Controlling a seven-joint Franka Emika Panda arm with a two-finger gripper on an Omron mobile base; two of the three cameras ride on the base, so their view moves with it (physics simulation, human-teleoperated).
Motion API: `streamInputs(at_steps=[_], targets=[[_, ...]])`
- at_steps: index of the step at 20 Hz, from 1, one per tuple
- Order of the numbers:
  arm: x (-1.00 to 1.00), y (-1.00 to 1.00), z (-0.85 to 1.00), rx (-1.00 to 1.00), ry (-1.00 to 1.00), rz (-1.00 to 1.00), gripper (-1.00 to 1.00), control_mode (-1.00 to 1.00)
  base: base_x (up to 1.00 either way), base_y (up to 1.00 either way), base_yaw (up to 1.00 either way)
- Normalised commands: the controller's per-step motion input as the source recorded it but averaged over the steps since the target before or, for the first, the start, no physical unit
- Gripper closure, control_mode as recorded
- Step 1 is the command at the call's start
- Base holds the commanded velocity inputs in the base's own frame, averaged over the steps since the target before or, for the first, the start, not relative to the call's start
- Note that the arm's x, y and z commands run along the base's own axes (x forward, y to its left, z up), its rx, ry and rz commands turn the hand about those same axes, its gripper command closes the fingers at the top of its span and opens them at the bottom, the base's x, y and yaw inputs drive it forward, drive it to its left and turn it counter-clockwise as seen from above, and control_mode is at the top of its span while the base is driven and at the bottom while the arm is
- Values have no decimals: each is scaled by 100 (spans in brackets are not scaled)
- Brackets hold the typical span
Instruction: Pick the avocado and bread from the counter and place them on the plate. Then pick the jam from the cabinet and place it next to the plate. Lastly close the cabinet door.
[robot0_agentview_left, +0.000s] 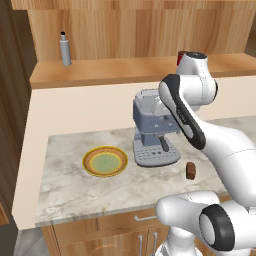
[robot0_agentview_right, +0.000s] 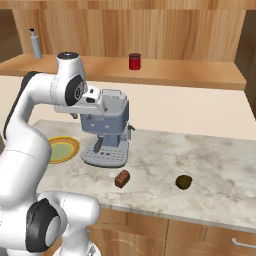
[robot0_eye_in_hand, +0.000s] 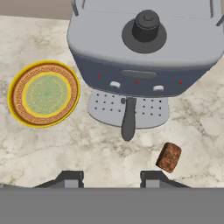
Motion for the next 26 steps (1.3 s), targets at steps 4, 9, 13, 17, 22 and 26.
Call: streamInputs(at_steps=[4,9,13,17,22,26], targets=[[-5,0,-2,0,-2,0,-100,-100,0,0,0],[-9,-4,-11,0,-2,-1,-100,-100,0,0,0],[-11,-11,-12,0,0,-2,-100,-100,0,0,0],[-15,-16,-13,0,0,-2,-100,-100,0,0,0],[-10,-21,-15,0,0,-5,-100,-100,0,0,0],[-4,-23,-20,0,0,-8,-100,-100,0,0,0]])
